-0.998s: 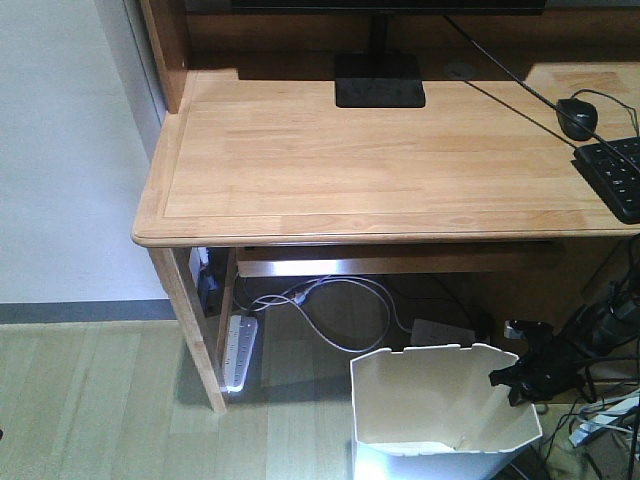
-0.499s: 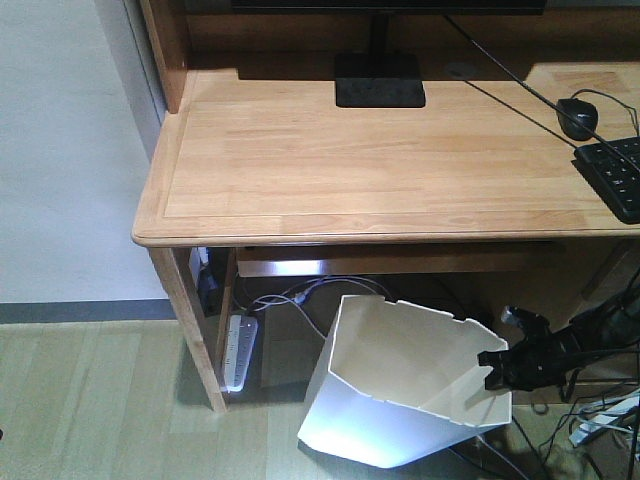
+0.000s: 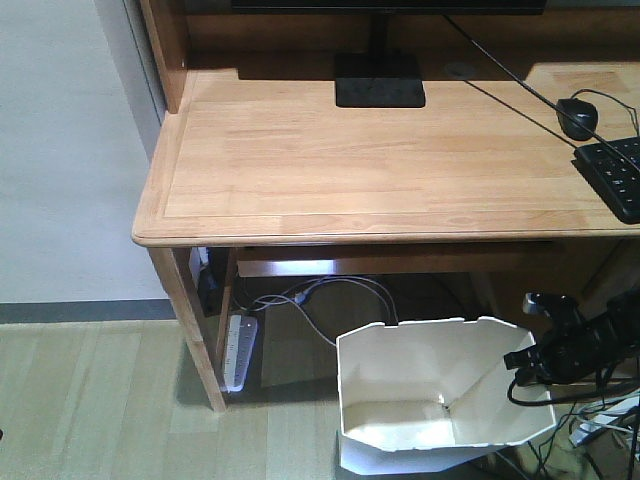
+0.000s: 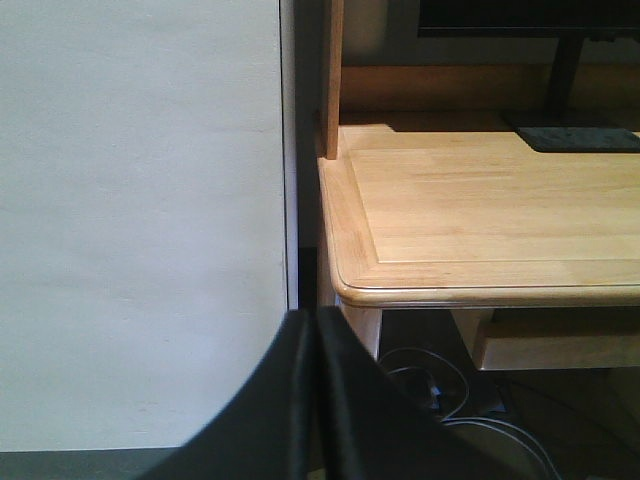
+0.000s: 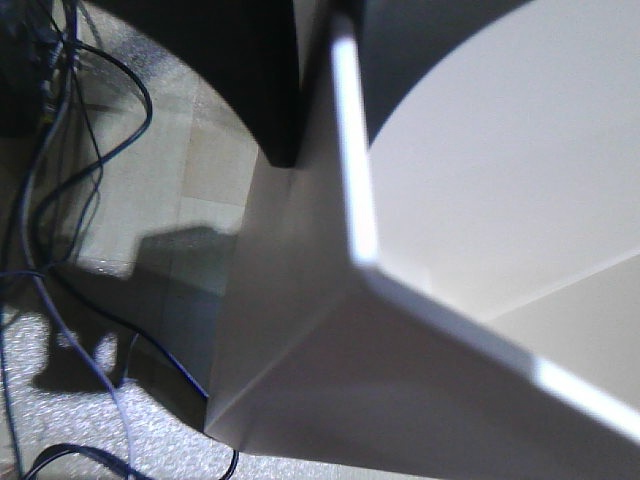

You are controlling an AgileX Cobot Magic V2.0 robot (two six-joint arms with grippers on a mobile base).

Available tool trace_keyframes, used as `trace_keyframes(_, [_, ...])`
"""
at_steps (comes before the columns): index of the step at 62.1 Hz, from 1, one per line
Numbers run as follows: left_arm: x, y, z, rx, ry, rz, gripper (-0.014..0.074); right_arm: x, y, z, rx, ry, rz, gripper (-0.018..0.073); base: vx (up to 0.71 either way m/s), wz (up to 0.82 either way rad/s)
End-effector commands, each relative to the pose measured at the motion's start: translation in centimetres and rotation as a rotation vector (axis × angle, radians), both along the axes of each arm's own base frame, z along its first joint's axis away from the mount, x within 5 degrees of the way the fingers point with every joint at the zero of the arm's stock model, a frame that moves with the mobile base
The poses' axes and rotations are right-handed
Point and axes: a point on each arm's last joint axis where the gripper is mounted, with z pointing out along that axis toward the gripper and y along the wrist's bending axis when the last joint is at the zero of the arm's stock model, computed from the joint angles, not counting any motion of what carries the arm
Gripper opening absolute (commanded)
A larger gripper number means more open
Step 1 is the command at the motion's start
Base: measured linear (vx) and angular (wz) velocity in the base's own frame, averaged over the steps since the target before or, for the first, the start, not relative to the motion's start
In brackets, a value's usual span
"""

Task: Move trash bin to bedside with robot
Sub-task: 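Close the right gripper on the bin rim and pull it out from under the desk, then hold the bin rim with the right gripper while the base turns toward the bed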

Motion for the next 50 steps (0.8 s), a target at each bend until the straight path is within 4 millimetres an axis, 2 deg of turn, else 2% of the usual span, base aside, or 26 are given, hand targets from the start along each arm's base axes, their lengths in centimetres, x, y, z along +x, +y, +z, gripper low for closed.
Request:
trace_keyframes(1, [0.1, 0.0, -0.3, -0.012, -0.056, -0.001, -0.0006, 0.7, 1.2, 5.1, 0.158, -0.087, -0.02, -0.0006, 0.0, 0.0])
trace_keyframes(15, [0.1, 0.0, -0.3, -0.012, -0.055, -0.001, -0.0006, -1.6, 2.4, 8.9, 0.143, -0.123, 0.044, -0.0006, 0.0, 0.0])
trace_keyframes(28, [0.1, 0.0, -0.3, -0.012, -0.055, -0.001, -0.0006, -2.3, 2.7, 11.7, 0.129, -0.177, 0.029, -0.0006, 0.0, 0.0])
trace_keyframes(39, [0.1, 0.0, -0.3, -0.012, -0.055, -0.001, -0.0006, -2.1, 2.8, 13.1, 0.139, -0.218, 0.026, -0.0006, 0.0, 0.0])
trace_keyframes(50, [0.1, 0.0, -0.3, -0.012, -0.055, -0.001, -0.0006, -2.1, 3.1, 13.4, 0.176, -0.225, 0.012, -0.0006, 0.0, 0.0])
